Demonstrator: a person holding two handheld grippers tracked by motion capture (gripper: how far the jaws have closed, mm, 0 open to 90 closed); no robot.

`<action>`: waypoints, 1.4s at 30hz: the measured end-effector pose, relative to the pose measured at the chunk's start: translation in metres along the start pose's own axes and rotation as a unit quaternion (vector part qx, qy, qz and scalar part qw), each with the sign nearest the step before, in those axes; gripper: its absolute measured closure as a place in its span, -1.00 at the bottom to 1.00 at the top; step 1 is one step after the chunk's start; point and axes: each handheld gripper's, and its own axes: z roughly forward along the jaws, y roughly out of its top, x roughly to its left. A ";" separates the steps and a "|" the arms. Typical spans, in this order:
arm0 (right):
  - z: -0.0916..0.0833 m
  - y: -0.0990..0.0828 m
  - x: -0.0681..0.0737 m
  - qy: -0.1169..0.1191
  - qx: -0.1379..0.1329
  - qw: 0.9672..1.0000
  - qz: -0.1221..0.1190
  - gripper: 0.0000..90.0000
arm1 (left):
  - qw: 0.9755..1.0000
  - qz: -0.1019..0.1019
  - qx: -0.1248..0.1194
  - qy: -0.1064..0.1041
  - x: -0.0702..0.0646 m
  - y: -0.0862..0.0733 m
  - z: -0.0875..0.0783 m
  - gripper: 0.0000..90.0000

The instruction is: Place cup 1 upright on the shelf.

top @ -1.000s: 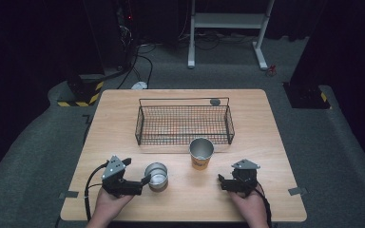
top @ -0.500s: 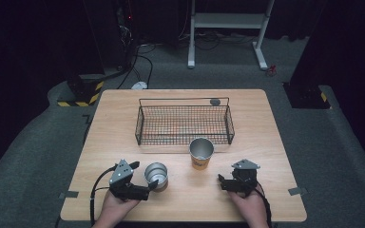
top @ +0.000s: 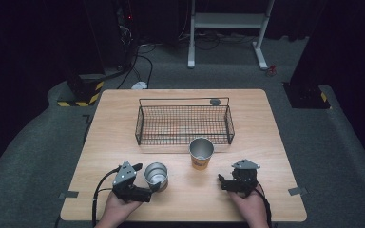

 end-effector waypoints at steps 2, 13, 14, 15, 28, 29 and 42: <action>0.000 0.000 0.000 0.000 -0.001 1.000 -0.001 -0.79 | 1.000 -0.004 -0.001 -0.002 0.001 0.000 0.000 -1.00; 0.000 0.000 0.000 0.000 -0.001 1.000 -0.003 -0.79 | 1.000 0.015 0.018 0.003 -0.004 -0.006 0.008 -1.00; 0.000 0.000 0.000 0.000 -0.001 1.000 -0.003 -0.79 | 1.000 0.016 0.019 0.004 -0.005 -0.006 0.009 -1.00; 0.000 0.000 0.000 0.000 -0.001 1.000 -0.003 -0.79 | 1.000 0.018 0.021 0.003 -0.005 -0.006 0.010 -1.00; 0.000 0.000 0.000 0.000 -0.001 1.000 -0.003 -0.79 | 0.999 0.024 0.035 0.000 -0.004 -0.012 0.020 -0.99; 0.000 0.000 0.000 0.000 -0.001 1.000 -0.003 -0.79 | 0.999 0.021 0.036 -0.003 -0.004 -0.012 0.021 -0.99; 0.000 0.000 0.000 0.000 0.000 1.000 0.000 -0.79 | 0.999 0.031 0.025 -0.001 -0.006 -0.014 0.028 -0.98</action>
